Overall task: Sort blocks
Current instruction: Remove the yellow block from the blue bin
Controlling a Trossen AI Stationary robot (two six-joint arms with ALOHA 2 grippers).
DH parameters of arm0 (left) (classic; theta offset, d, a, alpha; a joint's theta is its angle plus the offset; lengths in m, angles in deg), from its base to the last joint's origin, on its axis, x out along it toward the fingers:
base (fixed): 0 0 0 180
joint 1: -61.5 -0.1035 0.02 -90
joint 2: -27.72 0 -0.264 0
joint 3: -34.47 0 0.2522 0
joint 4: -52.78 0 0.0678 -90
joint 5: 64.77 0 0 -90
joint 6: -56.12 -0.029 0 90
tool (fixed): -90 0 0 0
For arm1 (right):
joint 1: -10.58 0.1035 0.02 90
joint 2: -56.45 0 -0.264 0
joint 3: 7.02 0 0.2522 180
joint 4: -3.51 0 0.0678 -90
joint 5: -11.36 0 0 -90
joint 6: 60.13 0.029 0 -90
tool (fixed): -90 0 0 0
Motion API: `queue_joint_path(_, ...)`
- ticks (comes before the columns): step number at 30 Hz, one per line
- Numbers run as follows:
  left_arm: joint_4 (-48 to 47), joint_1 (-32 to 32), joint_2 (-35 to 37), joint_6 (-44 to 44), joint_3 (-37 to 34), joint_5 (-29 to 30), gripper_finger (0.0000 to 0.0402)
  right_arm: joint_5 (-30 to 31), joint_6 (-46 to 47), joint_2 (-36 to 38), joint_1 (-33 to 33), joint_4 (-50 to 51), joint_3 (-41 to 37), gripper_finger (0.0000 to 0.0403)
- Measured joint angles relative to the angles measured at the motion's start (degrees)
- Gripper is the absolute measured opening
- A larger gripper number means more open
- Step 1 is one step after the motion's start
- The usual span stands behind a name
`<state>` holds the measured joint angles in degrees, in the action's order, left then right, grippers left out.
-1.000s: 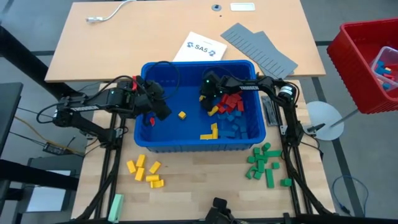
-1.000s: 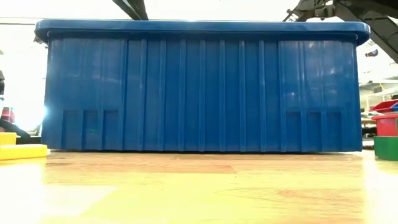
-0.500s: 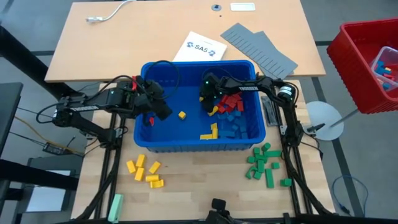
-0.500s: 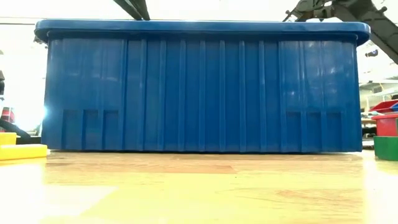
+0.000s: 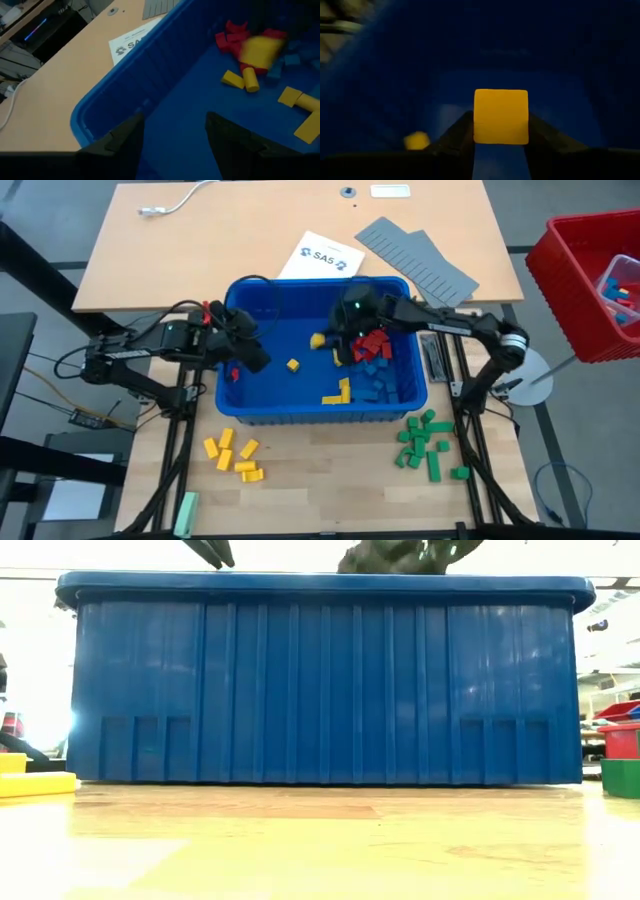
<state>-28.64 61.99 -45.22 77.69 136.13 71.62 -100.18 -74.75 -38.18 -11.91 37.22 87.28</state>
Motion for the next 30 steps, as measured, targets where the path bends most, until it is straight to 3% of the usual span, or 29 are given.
queue_joint_path(6,-3.18,-0.33,2.05,-2.84,0.0,0.71,0.0218,0.46,3.3,3.26,11.71,-0.19,-0.01,0.0121)
queue_joint_path(15,-7.02,-0.55,3.69,-9.36,0.0,1.03,0.0218,16.85,11.76,2.78,30.46,-3.63,-0.03,0.0121)
queue_joint_path(24,-7.73,-0.5,3.8,-12.71,0.0,0.9,0.0218,26.1,14.37,-3.7,43.75,-8.14,0.01,0.0122)
queue_joint_path(30,-7.69,-0.5,3.77,-14.04,-0.07,0.53,0.0218,28.57,12.57,-11.94,46.45,-15.04,-0.03,0.0123)
